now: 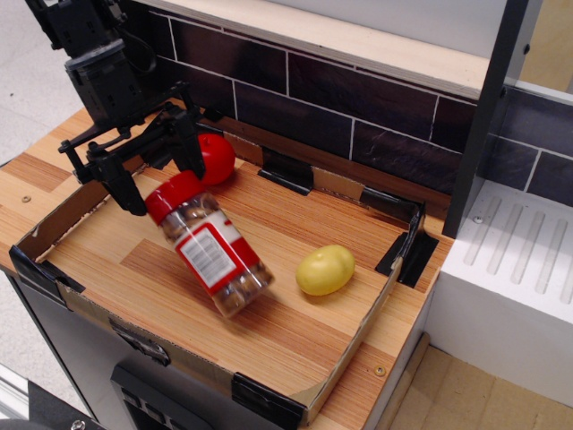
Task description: Topple basil bottle
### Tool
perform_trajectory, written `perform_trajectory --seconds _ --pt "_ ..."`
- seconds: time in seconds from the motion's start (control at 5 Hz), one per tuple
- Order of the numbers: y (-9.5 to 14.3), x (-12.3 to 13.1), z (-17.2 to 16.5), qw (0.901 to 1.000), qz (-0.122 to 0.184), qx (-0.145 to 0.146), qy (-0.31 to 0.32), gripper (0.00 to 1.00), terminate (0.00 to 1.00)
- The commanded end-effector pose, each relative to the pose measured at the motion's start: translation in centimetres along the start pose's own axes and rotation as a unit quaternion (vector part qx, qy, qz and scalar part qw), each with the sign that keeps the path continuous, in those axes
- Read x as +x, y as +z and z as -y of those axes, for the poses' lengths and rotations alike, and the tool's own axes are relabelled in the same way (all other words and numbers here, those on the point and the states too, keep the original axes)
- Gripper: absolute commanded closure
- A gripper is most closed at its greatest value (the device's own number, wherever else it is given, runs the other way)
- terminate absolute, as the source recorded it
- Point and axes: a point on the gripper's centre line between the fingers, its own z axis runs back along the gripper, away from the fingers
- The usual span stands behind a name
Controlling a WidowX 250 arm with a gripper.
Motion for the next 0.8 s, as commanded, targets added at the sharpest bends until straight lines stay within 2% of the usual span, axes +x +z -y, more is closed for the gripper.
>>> perform_trajectory --seconds 0.0,0.2,0.4,0.6 --pt "-0.3 -0.4 -0.2 0.9812 0.176 0.015 -0.078 1.00 0.00" --pt "-1.5 -0.9 -0.2 0.9784 0.180 0.030 -0.098 1.00 0.00" --pt "-2.0 -2.1 0.0 0.9762 0.179 0.020 -0.120 1.00 0.00" --pt "-1.9 -2.3 0.1 0.9747 0.190 0.021 -0.115 1.00 0.00"
